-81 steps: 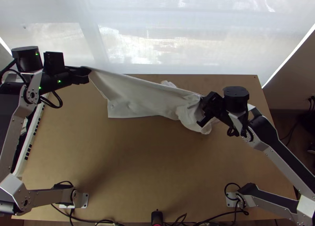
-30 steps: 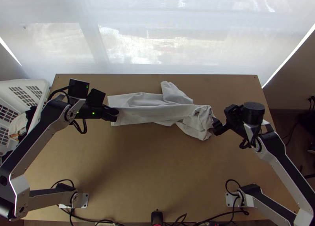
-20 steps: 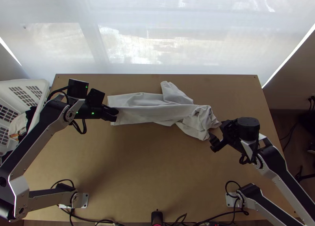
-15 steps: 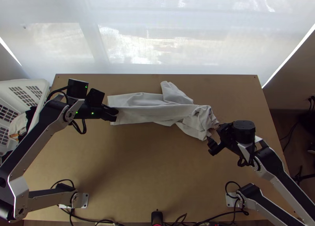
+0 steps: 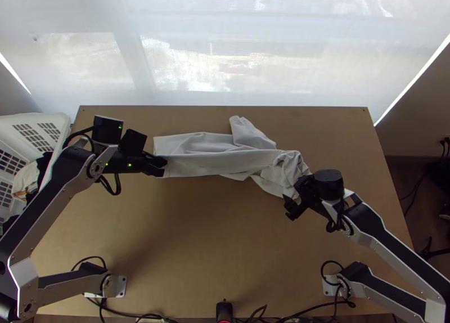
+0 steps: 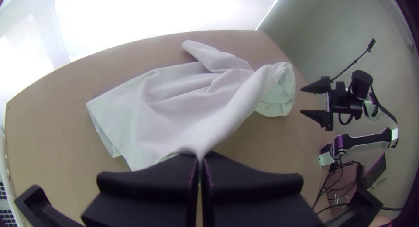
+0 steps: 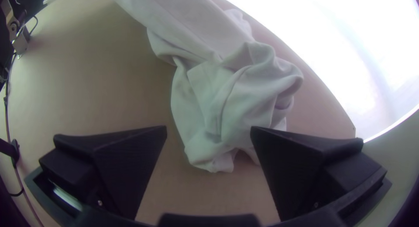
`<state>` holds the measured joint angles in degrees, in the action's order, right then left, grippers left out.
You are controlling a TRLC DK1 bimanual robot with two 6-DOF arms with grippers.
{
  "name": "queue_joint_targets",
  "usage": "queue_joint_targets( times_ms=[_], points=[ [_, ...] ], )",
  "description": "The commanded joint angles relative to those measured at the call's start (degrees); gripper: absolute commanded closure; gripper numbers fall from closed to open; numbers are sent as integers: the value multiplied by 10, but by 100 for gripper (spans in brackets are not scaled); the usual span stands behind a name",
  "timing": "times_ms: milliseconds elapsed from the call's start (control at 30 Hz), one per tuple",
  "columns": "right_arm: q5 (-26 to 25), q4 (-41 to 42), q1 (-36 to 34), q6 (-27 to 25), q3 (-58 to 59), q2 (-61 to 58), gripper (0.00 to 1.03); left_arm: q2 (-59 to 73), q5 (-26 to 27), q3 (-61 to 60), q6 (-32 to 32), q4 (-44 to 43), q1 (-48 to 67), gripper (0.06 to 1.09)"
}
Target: Fold the t-shirt
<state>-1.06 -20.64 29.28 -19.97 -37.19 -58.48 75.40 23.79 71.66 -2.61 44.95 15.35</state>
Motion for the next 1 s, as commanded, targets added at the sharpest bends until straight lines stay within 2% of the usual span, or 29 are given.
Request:
queue_joint_targets(
  times_ms=[0, 200, 333, 400, 500, 567, 600, 967],
  points=[
    [-1, 55, 7, -10, -3, -67, 14, -9, -1, -10, -3, 4, -4, 105],
    [-5, 97, 5, -16, -5, -122, 15, -10, -1, -9, -5, 4, -7, 105],
    [-7, 123, 0, -20, -13, -160, 24, -10, -1, -9, -12, 8, -9, 105],
    [-7, 129, -8, -30, -17, -172, 36, -13, -1, -9, -18, 11, -11, 105],
    [-7, 129, -26, -41, -23, -173, 76, -18, 0, -7, -22, 16, -18, 105],
    [-7, 126, -36, -42, -29, -159, 96, -24, 0, -6, -24, 20, -24, 105],
    [-8, 118, -41, -42, -34, -148, 100, -29, 0, -6, -24, 22, -26, 105],
    [-17, -43, -69, -50, -174, -28, 100, -75, -1, 75, -35, 70, -65, 105]
  ],
)
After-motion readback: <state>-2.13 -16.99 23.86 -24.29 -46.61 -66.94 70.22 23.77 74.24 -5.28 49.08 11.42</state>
